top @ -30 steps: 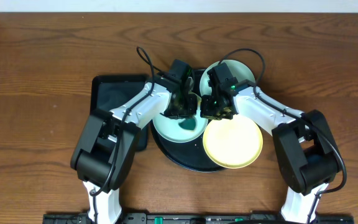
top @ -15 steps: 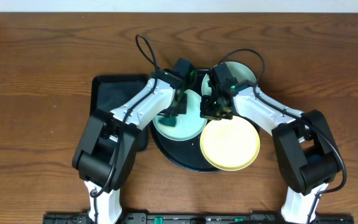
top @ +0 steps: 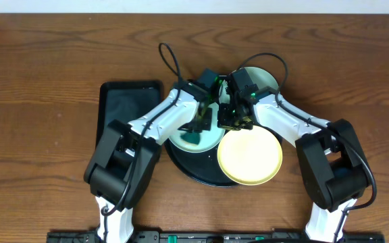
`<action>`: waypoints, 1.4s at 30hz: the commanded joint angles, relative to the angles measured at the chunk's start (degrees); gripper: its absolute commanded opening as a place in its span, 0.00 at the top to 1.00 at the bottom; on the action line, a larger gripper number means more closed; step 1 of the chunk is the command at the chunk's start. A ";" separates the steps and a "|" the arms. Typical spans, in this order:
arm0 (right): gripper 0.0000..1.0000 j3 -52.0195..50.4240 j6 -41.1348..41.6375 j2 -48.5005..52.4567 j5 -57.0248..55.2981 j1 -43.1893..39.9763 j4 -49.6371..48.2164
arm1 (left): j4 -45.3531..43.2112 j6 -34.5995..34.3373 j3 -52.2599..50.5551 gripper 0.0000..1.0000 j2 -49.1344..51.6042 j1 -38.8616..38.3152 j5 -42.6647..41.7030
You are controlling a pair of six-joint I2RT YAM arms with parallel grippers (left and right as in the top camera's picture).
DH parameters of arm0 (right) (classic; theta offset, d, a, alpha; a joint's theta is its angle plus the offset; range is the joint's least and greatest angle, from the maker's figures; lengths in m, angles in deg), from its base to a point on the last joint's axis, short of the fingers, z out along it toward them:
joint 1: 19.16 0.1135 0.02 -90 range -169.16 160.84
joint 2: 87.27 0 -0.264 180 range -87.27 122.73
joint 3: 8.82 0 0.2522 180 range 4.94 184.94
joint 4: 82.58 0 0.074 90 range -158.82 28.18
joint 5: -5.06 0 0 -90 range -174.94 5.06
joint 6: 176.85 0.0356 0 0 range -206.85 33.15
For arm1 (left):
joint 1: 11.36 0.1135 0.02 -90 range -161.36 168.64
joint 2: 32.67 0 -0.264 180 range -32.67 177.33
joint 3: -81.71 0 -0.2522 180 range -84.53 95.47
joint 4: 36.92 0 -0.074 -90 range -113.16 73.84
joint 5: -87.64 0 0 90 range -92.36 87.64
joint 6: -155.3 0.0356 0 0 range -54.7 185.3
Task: Clean dirty plates on tray and stack at the side
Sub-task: 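Scrub the left mint plate with the sponge while right gripper holds plate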
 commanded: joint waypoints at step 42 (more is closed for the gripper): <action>0.99 -1.84 -0.33 1.81 -1.70 0.02 0.87 | -10.67 -3.63 -0.17 0.92 1.09 4.96 10.54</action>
